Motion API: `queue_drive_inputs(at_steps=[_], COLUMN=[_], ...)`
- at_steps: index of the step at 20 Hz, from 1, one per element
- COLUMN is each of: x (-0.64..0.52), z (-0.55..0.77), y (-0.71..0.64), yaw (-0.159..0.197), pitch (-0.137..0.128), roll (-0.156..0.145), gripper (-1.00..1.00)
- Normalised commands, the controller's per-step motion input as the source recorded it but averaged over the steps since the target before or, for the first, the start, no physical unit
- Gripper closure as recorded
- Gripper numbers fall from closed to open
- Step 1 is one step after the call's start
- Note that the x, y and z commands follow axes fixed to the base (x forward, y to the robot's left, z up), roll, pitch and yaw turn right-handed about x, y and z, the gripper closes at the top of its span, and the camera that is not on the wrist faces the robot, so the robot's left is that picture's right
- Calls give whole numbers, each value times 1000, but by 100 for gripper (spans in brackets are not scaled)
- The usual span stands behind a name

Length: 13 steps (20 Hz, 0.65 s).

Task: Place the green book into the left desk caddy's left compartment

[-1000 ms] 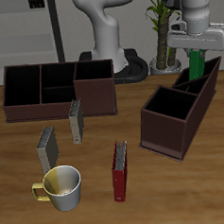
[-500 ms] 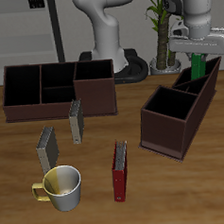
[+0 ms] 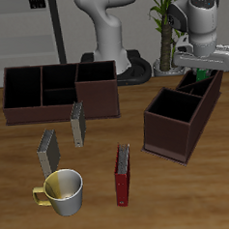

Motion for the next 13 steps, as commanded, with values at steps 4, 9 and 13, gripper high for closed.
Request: queue_drive_inputs(at_steps=[4,9,13], x=[40,-40,-213], z=[-40,93,239], y=[-76,-106,-181], yaw=[-19,-10,28], pitch=[45,-5,-55], roll=[-32,11,16], gripper=[-100,-100,-100])
